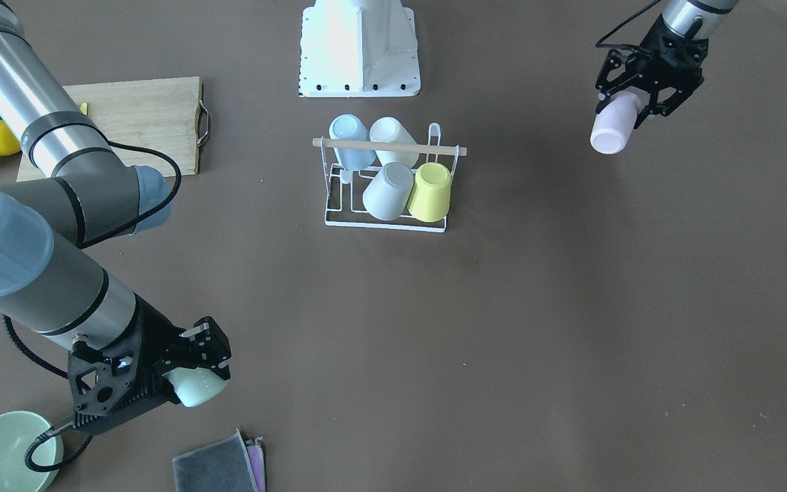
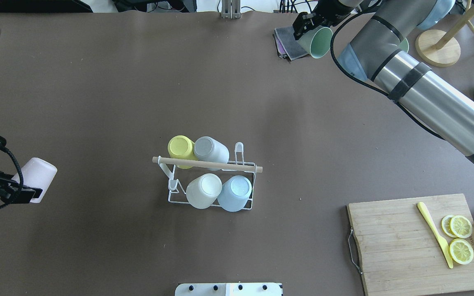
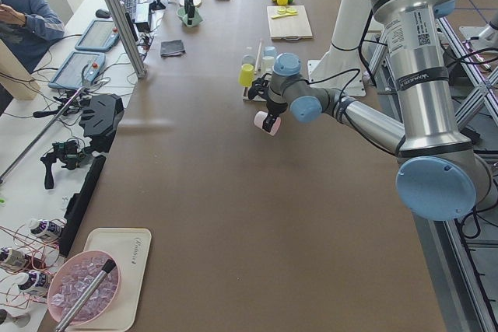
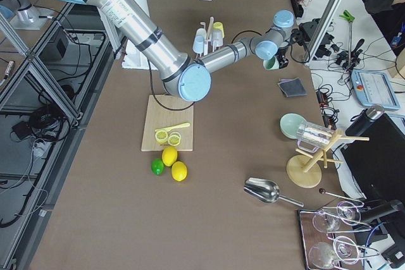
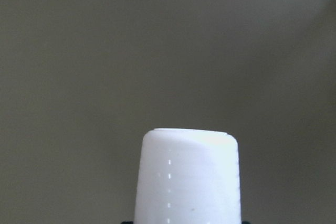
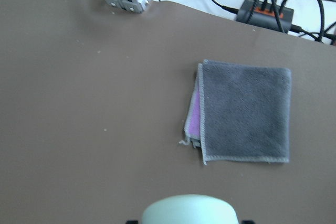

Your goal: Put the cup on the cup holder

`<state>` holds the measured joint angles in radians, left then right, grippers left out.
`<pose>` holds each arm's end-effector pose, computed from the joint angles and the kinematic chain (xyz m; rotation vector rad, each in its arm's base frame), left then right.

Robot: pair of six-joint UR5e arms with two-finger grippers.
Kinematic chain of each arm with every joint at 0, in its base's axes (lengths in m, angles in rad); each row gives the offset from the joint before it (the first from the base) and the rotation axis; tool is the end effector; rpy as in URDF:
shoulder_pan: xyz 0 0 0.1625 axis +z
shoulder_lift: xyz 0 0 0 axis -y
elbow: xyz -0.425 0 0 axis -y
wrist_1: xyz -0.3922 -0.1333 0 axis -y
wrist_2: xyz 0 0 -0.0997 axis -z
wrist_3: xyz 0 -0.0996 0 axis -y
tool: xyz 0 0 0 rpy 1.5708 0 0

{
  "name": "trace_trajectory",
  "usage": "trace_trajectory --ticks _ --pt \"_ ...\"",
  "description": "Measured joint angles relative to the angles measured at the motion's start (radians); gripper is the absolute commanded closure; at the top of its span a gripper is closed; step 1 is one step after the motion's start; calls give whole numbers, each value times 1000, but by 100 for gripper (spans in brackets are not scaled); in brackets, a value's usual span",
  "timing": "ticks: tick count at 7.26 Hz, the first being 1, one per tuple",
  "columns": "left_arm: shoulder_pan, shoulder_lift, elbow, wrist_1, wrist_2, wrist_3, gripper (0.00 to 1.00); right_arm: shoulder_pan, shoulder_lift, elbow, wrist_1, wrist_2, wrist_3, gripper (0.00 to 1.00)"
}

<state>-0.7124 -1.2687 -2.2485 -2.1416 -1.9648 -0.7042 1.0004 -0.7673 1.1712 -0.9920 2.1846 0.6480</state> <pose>0.2189 -0.3147 0.3973 0.4080 0.9191 0.3274 -0.3624 -0.7056 0.2656 0.4567 -1.0039 -0.2317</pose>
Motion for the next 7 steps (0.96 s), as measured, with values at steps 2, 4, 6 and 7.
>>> trace_trajectory --ticks 2,4,6,7 --pt "55 23 0 -241 165 -56 91 -21 -40 34 218 -31 63 100" --pt "189 14 1 -403 437 -62 91 -29 -81 43 466 -37 87 100" --pt "341 -2 0 -490 623 -62 91 -62 -118 52 688 -37 118 100" --pt "415 -7 -1 -505 700 -62 91 -85 -138 51 794 -38 126 100"
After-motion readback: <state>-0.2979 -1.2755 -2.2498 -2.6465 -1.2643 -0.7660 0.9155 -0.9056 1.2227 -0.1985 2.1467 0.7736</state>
